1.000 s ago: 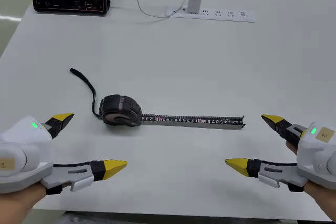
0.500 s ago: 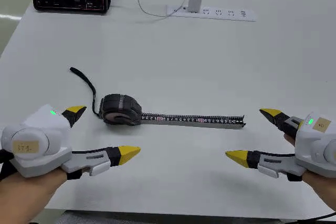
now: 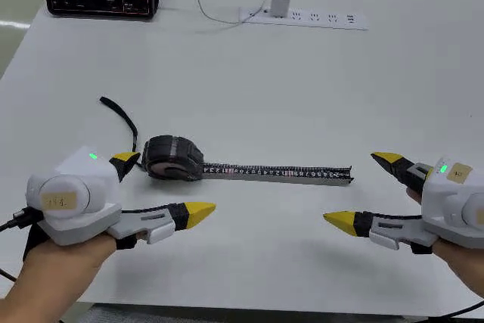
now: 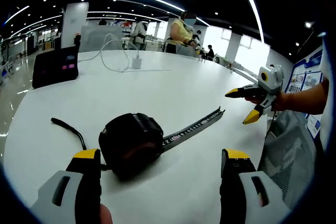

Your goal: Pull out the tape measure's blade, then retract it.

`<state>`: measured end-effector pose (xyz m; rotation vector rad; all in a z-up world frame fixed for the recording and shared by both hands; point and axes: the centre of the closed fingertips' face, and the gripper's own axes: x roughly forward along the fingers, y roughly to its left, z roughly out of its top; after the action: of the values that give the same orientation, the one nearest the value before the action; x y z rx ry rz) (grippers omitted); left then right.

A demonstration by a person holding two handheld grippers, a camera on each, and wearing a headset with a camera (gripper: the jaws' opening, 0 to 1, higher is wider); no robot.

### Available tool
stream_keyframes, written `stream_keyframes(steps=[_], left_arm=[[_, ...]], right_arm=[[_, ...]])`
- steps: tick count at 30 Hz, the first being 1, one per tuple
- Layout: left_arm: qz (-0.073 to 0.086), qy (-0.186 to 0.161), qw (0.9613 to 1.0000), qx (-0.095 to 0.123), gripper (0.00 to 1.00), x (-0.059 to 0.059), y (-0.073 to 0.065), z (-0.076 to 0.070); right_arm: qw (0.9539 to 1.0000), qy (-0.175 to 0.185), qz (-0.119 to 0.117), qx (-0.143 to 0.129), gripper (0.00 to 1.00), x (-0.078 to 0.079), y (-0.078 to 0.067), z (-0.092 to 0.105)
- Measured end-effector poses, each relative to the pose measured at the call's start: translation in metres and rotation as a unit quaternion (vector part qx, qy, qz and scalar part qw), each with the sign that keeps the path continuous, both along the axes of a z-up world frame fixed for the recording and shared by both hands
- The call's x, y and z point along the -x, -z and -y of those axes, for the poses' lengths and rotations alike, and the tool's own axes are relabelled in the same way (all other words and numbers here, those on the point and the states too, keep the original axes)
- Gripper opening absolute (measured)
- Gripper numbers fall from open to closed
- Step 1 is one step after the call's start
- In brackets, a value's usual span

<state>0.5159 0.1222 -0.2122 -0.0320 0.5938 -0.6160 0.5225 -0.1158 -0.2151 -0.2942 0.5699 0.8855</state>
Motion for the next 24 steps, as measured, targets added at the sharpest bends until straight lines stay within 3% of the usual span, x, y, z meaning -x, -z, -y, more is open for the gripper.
stream_keyframes(steps=[2, 10, 24], left_arm=[[0.001, 0.001, 1.0000, -0.006, 0.93, 0.000, 0.001, 0.000], [0.000, -0.015, 0.9999, 0.005, 0.92, 0.000, 0.001, -0.001], [0.006, -0.065, 0.9978, 0.012, 0.88, -0.014, -0.003, -0.002]], right_arm=[[1.0000, 0.001, 0.000, -0.001, 0.78, 0.000, -0.001, 0.000], [1.0000, 0.000, -0.005, 0.000, 0.78, 0.004, 0.002, 0.001], [0.9995, -0.022, -0.010, 0.020, 0.72, -0.006, 0.006, 0.007]])
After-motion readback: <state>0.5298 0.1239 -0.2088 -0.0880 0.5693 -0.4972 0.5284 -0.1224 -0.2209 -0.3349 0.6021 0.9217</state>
